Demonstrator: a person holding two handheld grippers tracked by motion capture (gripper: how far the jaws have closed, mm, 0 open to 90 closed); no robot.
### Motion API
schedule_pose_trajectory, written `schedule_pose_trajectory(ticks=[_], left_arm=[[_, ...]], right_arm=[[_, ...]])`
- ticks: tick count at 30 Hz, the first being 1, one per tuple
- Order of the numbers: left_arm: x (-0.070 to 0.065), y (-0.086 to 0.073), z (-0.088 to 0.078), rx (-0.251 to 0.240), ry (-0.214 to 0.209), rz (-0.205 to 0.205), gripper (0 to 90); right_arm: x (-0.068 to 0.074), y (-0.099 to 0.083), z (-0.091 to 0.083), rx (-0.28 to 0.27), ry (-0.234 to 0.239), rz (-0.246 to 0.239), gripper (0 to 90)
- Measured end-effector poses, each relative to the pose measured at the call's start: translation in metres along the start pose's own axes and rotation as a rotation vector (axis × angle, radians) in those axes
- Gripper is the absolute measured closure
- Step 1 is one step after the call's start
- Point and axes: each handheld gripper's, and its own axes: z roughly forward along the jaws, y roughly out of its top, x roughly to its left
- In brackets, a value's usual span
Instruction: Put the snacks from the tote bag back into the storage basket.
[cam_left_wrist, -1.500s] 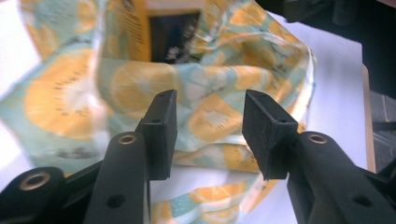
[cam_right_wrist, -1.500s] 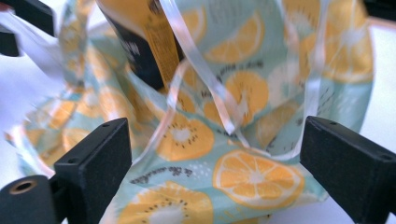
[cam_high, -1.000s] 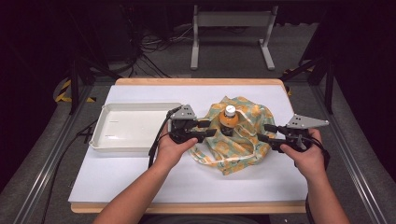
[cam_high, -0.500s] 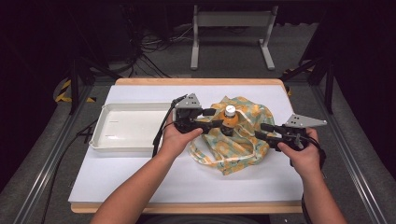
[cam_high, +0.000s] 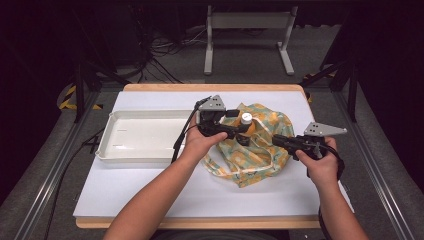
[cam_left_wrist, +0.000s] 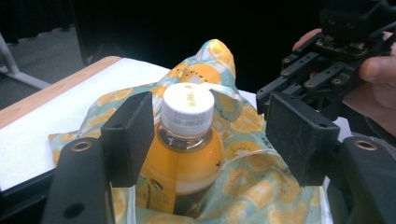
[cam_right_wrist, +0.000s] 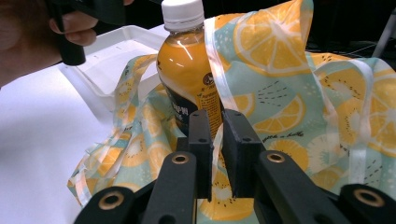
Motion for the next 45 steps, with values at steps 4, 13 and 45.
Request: schedule_pose_trajectory(ticks=[4,13,45], left_arm=[[0.003,-0.001,0.008,0.007,-0.012,-0.005,32.5],[0.012,-0.005,0.023,0.003,-0.04,-0.03,38.0],[-0.002,0.027,0.005,0.033,0.024,0.082,58.3]], right_arm=[[0.0,-0.001,0.002,0.003,0.005,0.001,81.5],[-0.001,-0.003,0.006,0.01,0.016,0.011,80.9],[0.0,-0.004,0.005,0.004,0.01,0.011,78.7]])
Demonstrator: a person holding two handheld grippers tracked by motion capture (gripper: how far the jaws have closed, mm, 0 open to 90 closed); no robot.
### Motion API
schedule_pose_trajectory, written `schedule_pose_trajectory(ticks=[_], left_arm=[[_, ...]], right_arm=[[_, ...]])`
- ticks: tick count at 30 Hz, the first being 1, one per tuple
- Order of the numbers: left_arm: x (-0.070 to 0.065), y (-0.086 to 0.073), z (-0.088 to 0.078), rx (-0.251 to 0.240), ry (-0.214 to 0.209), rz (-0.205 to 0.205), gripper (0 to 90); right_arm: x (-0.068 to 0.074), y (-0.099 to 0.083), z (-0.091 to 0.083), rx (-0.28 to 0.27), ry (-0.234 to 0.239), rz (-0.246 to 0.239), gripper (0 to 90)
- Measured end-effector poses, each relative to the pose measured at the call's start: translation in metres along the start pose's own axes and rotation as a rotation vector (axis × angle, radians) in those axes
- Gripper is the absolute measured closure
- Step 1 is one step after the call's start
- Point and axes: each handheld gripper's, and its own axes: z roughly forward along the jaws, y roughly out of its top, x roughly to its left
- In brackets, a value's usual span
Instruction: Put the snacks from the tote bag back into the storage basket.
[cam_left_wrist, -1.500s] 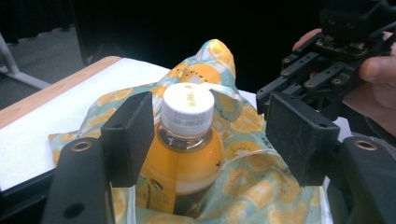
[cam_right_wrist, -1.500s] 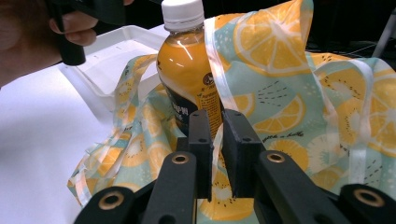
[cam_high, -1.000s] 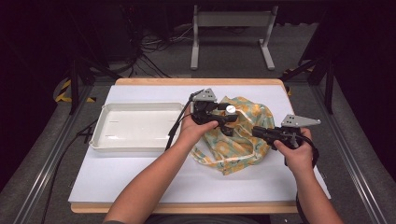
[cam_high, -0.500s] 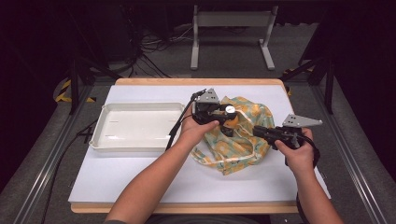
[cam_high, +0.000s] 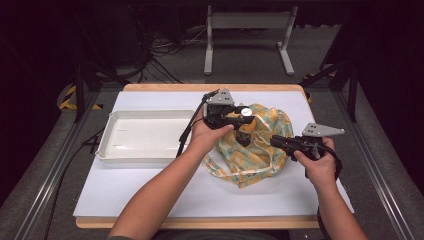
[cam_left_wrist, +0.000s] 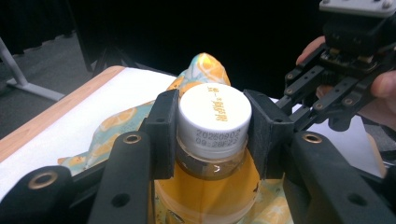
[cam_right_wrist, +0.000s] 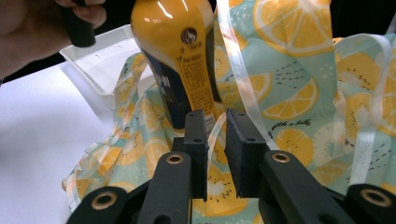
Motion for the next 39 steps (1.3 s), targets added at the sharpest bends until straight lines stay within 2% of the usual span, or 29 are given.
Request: schedule_pose_trajectory(ticks=[3,10,15,20,25,33,39], left_arm=[[0.0,0.005,-0.003,0.005,-0.001,0.0,58.3],[-0.001,0.015,-0.015,-0.033,0.005,0.002,58.3],[-0.003,0.027,-0.029,-0.06,0.007,0.014,58.3],[-0.002,0.035,-0.042,-0.071,0.013,0.006,58.4],[-0.001,0.04,-0.055,-0.073,0.009,-0.009,58.3],[0.0,0.047,-0.079,-0.092,0.021,0.01,58.4],[0.003,0.047,-0.096,-0.111,0.027,-0.001,58.3]], right_arm=[[0.0,-0.001,0.0,0.003,0.0,0.0,77.9],[-0.002,-0.003,0.001,0.009,-0.007,0.006,77.9],[-0.002,-0.004,0.002,0.012,-0.005,0.006,77.9],[-0.001,-0.004,0.002,0.015,0.002,0.007,77.5],[-0.002,-0.005,0.002,0.017,-0.001,0.007,77.5],[-0.002,-0.006,0.003,0.017,0.015,0.012,74.8],[-0.002,-0.006,0.003,0.021,0.019,0.009,74.4]])
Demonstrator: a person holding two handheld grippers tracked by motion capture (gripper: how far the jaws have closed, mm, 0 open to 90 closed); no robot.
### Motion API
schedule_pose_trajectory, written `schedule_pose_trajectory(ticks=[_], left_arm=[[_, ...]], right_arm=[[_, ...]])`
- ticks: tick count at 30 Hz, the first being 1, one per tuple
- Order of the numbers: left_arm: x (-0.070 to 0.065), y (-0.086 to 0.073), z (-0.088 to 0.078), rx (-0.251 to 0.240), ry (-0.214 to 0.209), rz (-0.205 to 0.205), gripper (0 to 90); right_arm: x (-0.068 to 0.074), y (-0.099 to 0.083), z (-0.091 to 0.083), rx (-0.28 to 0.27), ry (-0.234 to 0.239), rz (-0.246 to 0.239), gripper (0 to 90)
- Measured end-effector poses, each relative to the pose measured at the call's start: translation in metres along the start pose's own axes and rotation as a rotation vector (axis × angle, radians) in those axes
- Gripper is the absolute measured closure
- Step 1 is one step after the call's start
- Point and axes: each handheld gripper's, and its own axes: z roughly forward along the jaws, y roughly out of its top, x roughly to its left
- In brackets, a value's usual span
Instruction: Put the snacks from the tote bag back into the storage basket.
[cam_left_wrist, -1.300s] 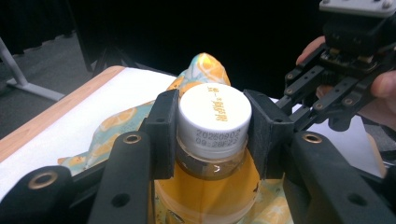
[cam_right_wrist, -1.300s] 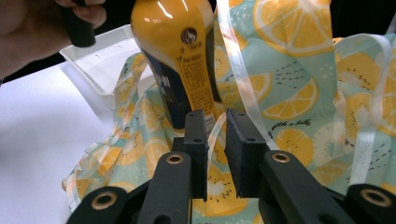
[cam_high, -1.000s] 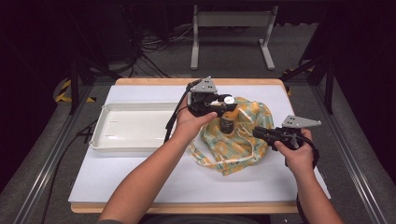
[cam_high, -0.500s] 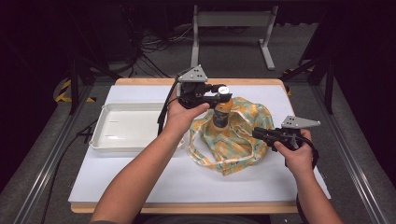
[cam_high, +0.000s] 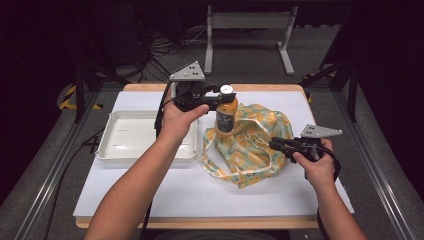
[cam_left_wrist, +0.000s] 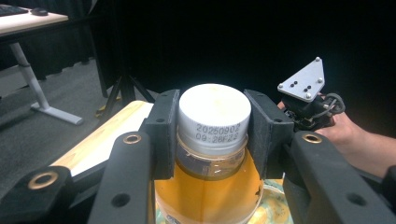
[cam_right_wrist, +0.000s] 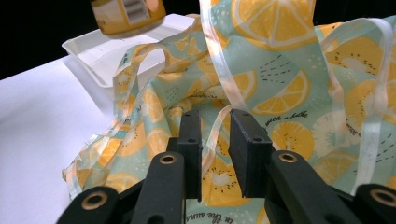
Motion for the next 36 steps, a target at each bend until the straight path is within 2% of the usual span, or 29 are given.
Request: schedule_pose_trajectory(ticks=[16,21,31,36], left_arm=[[0.008,-0.005,-0.042,0.001,0.059,0.002,58.3],[0.01,-0.01,-0.055,0.003,0.08,-0.009,58.3],[0.016,-0.021,-0.077,0.024,0.154,-0.024,58.3],[0.021,-0.026,-0.089,0.013,0.167,-0.034,58.3]], right_arm=[[0.0,-0.002,0.002,0.03,-0.012,-0.021,71.1],[0.002,0.0,0.001,0.03,-0.013,-0.027,70.1],[0.006,0.002,-0.001,0.039,-0.018,-0.049,69.2],[0.009,0.003,0.0,0.044,-0.019,-0.057,68.9]])
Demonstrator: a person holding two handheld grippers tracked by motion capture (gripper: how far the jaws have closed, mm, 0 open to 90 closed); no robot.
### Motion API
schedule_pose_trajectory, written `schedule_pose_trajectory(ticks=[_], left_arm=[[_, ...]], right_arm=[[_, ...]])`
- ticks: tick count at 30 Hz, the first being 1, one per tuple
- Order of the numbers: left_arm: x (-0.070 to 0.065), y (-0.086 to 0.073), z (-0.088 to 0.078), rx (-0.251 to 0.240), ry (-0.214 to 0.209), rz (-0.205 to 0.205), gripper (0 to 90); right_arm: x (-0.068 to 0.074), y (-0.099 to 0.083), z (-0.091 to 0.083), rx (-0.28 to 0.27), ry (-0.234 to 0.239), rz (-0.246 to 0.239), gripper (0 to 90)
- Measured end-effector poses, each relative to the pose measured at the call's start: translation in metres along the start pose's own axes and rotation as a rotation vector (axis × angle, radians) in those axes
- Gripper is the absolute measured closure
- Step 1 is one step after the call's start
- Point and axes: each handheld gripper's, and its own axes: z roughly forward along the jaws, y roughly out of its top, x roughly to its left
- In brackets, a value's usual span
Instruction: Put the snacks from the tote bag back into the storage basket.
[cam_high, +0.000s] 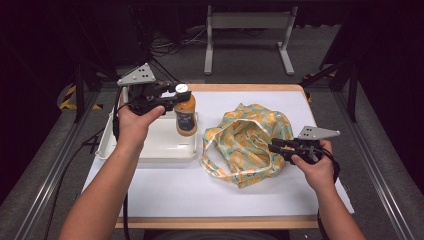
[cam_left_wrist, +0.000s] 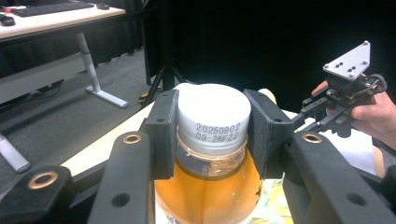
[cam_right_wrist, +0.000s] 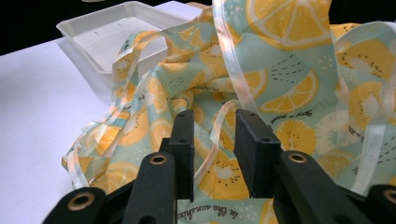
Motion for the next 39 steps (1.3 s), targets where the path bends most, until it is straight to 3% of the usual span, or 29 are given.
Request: schedule_pose_trajectory(ticks=[8,19,39], left_arm=[[0.01,-0.012,-0.015,0.009,0.052,-0.012,58.3],[0.021,-0.034,-0.016,0.035,0.083,-0.033,58.3],[0.027,-0.07,-0.002,0.101,0.083,-0.075,58.3]], right_arm=[[0.001,0.001,-0.001,-0.001,0.002,-0.003,66.7],[0.003,0.002,0.0,0.002,0.002,-0.006,64.9],[0.001,0.0,0.0,0.006,0.009,0.003,63.7]])
